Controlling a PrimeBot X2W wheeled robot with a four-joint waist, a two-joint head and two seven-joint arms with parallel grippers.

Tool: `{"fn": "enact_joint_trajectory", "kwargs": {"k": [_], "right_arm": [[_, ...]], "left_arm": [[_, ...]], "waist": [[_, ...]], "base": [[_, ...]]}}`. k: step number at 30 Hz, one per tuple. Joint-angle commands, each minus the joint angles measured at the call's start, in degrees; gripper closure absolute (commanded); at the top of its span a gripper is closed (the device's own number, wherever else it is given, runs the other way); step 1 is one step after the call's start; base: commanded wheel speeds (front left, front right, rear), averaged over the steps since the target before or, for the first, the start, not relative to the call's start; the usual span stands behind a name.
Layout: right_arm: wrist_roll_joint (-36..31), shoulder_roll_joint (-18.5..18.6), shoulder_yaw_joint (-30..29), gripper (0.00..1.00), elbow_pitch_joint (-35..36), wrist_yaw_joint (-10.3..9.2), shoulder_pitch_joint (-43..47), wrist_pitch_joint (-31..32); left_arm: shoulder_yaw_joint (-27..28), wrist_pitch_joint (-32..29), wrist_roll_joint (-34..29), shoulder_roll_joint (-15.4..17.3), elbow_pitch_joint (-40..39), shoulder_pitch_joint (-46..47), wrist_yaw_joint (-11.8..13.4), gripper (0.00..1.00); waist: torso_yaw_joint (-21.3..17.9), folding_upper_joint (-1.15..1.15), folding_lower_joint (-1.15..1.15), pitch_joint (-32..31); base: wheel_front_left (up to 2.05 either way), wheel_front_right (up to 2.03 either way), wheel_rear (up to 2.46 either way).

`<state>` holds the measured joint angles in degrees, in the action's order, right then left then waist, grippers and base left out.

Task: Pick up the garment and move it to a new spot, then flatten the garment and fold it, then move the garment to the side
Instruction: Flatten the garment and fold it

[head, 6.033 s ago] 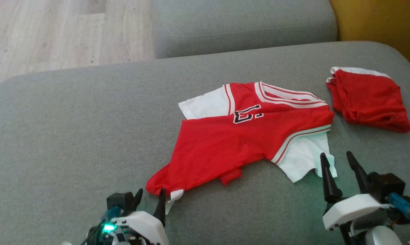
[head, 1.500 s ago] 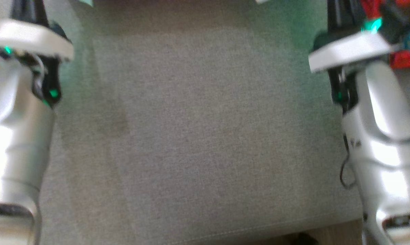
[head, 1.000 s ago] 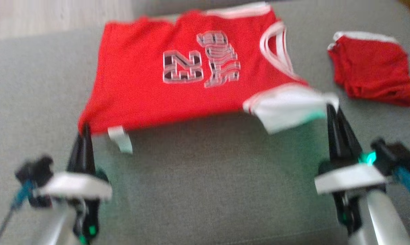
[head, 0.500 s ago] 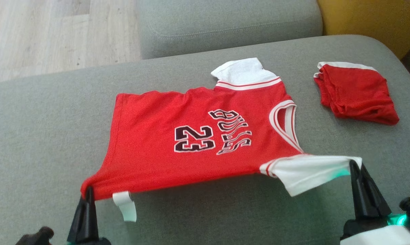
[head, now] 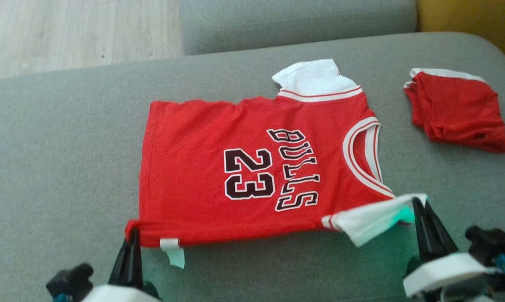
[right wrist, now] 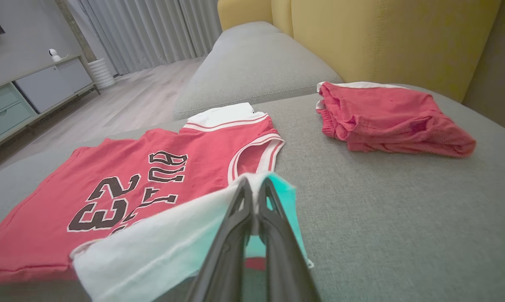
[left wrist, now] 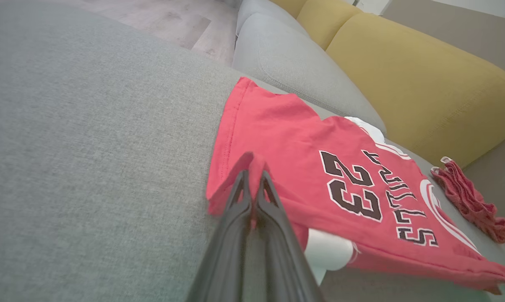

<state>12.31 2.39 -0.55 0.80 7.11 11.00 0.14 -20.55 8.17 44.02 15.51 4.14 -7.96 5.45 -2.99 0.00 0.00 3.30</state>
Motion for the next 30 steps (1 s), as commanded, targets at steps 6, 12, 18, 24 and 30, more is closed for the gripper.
{"fn": "enact_joint_trajectory", "kwargs": {"k": [6, 12, 18, 24, 30], "right_arm": [[0.73, 0.49, 1.66, 1.0, -5.77, 0.37, -11.88, -1.38], [0.86, 0.49, 1.9, 1.0, -13.99, 0.37, -21.23, -1.95], [1.93, 0.49, 3.15, 1.0, -26.4, 0.37, -29.79, -1.42], [1.84, 0.49, 3.73, 0.0, -36.61, 0.37, -35.83, -1.44], [1.43, 0.49, 4.39, 0.0, -42.54, 0.37, -40.67, -2.67]], "left_arm": [[2.55, 1.1, 2.28, -2.32, 4.79, 10.53, -2.36, 1.0], [2.25, 0.59, 2.82, -3.64, 10.93, 17.22, -3.83, 1.0], [1.38, -0.39, 2.13, -3.94, 17.46, 23.14, -4.6, 1.0], [0.42, -1.15, 1.9, -4.55, 20.99, 24.77, -4.62, 0.62], [-0.13, -1.02, 1.58, -4.4, 21.28, 24.51, -4.67, 0.0]], "waist": [[0.7, 0.0, 0.0, 2.79], [1.07, 0.0, 0.0, 4.39], [1.48, 0.0, 0.0, 5.65], [1.75, 0.0, 0.0, 6.12], [2.03, 0.0, 0.0, 5.75]], "base": [[0.0, 0.0, 0.0], [0.0, 0.0, 0.0], [0.0, 0.0, 0.0], [0.0, 0.0, 0.0], [0.0, 0.0, 0.0]]}}
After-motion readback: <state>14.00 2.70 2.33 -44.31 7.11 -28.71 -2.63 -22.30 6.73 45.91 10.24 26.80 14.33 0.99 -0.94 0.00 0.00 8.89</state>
